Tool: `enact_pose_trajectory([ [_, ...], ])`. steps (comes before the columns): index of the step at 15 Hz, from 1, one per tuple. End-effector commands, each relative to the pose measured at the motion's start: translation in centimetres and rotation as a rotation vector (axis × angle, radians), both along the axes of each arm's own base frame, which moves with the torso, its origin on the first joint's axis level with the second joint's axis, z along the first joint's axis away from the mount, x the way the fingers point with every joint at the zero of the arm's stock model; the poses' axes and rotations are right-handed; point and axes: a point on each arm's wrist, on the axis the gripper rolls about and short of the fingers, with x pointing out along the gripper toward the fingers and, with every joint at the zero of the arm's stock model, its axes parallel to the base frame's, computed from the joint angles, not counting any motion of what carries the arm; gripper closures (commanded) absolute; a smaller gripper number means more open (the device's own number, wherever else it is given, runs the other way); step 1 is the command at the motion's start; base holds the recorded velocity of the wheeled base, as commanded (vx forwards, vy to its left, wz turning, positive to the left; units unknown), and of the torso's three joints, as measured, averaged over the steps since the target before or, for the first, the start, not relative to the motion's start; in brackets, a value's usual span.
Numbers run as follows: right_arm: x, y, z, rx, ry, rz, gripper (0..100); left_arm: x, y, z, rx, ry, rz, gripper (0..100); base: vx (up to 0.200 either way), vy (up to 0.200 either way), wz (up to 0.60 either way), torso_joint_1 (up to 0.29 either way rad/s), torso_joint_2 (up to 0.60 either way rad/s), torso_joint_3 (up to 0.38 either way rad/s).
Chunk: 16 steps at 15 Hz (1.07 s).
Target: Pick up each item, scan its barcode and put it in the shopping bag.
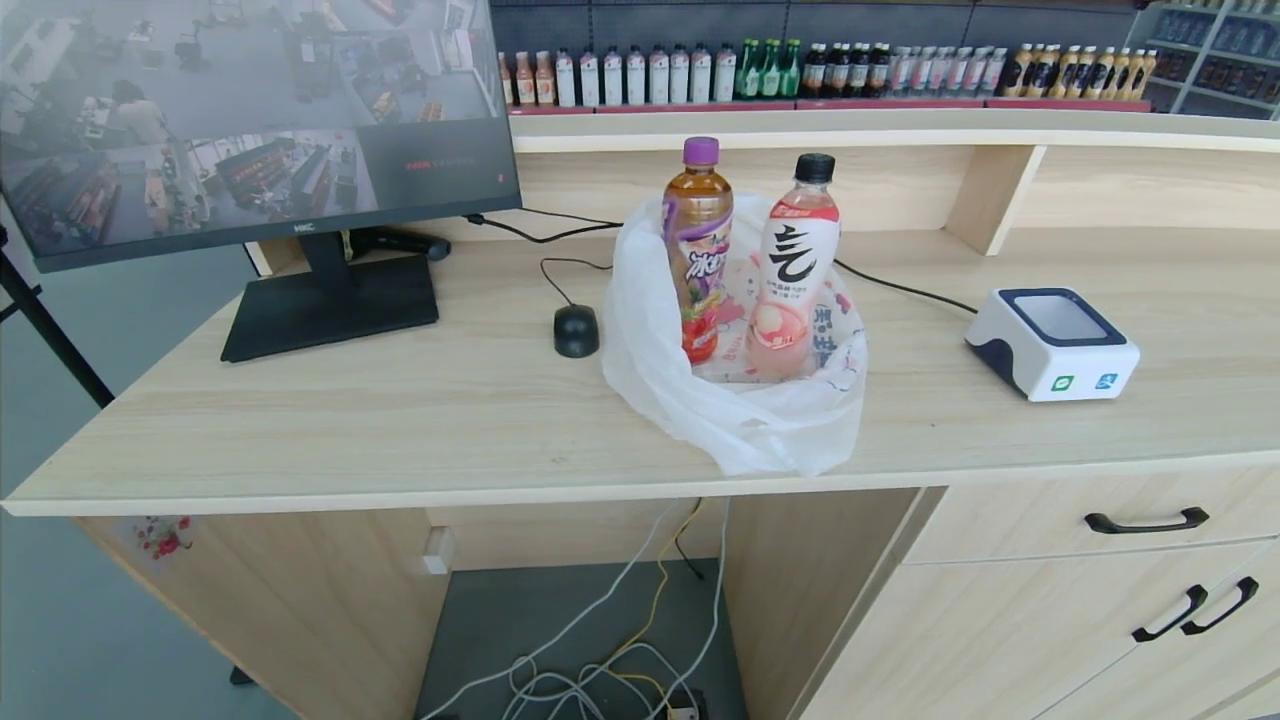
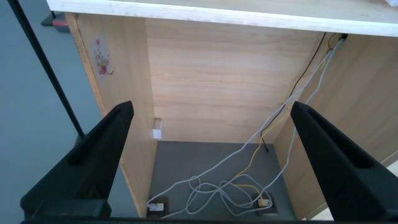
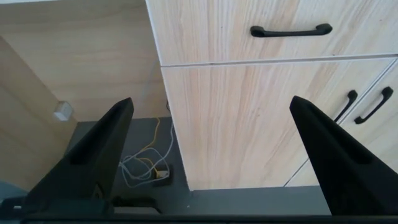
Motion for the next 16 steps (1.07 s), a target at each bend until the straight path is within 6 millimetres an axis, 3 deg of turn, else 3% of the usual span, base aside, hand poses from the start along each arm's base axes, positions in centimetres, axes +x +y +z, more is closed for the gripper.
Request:
enact_pose_trajectory([
  [1, 0.05, 0.01, 0.02, 0.000, 0.006, 0.002, 0, 0.00, 0.00, -0.01, -0.001, 0.001, 0.000, 0, 0.000, -0.200, 0.00, -0.017, 0.00, 0.012],
  [16, 0.05, 0.00, 0.02, -0.001, 0.006, 0.000, 0, 0.00, 0.00, -0.01, -0.003, 0.001, 0.000, 0, 0.000, -0.200, 0.00, 0.003, 0.00, 0.001],
])
